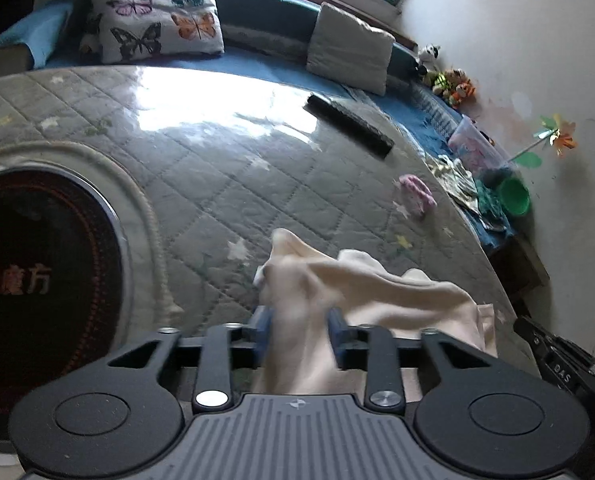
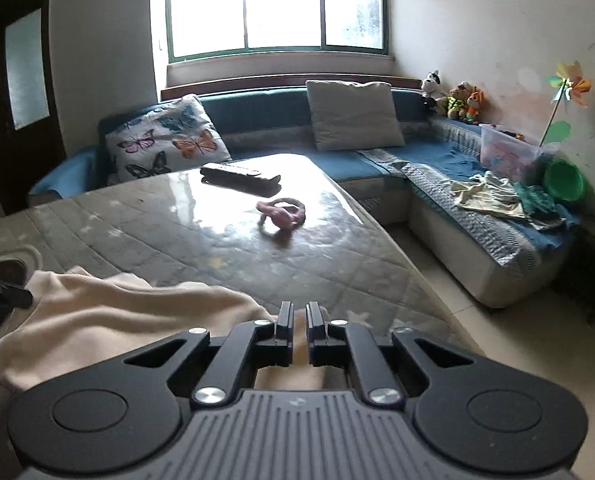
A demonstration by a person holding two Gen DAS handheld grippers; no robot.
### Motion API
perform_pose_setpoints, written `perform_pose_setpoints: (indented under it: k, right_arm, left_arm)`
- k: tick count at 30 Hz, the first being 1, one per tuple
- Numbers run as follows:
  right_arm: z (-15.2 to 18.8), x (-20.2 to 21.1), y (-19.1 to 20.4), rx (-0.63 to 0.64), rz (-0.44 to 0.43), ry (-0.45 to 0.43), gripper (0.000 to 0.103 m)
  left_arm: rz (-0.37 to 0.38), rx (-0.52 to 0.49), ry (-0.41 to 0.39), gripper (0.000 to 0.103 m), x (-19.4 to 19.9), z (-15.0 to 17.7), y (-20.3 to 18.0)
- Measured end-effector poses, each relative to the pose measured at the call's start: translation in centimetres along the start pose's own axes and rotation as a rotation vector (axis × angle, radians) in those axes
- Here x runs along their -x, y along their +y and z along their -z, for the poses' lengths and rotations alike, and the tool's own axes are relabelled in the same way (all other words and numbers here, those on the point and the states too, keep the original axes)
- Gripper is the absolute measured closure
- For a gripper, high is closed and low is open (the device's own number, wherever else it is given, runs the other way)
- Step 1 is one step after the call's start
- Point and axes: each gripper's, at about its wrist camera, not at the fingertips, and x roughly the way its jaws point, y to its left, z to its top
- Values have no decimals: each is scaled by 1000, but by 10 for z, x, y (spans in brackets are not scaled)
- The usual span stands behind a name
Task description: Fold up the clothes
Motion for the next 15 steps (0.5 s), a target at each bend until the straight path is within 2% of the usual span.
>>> perform_pose_setpoints:
  k: [4,9,15]
  right_arm:
    - [2,1,8,3,-86,4,96]
    - [5,-11,28,-2,-197,43,96]
    - [11,-26,37,38,-211,107,96]
  left_arm:
    - [25,-32,-28,68,10,-1,-3]
    - [84,-99,-6,69,6,8,-23]
    - [160,-228,24,69,1,30,-50]
